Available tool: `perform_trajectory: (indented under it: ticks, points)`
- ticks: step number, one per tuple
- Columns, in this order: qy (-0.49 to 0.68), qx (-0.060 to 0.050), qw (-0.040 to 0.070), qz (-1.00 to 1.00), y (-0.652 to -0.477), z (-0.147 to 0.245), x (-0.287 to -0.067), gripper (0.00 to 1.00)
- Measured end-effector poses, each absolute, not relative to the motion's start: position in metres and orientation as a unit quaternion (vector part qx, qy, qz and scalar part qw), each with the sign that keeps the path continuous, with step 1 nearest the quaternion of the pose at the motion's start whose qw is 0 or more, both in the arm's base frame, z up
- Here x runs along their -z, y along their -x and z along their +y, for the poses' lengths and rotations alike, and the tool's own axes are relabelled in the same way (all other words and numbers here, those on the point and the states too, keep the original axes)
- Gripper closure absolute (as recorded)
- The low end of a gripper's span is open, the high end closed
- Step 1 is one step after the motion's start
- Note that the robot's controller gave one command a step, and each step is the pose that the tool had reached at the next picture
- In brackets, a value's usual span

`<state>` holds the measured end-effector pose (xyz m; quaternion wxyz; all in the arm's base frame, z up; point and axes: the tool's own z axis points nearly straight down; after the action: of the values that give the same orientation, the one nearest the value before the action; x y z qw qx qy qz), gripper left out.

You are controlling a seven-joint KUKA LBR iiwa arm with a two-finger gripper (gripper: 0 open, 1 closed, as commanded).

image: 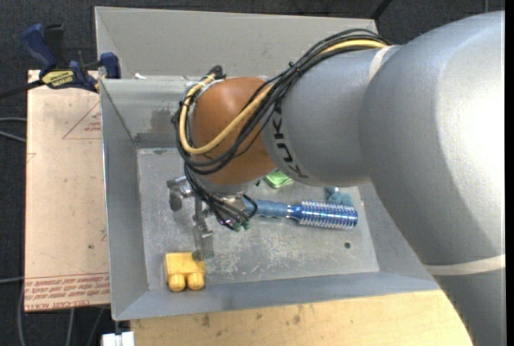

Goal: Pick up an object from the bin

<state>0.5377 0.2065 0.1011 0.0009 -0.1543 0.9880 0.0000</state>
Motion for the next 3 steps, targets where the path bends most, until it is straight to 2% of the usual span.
perform_trajectory:
  ticks: [1,2,3]
  points:
    - [0.331,-0.001,0.002,0.944,-0.481,0.209,-0.100,0.00]
    - [0.444,0.000,0.009,0.896,-0.484,0.215,-0.073,0.00]
    - [0.610,-0.001,0.001,0.792,-0.480,0.206,-0.070,0.00]
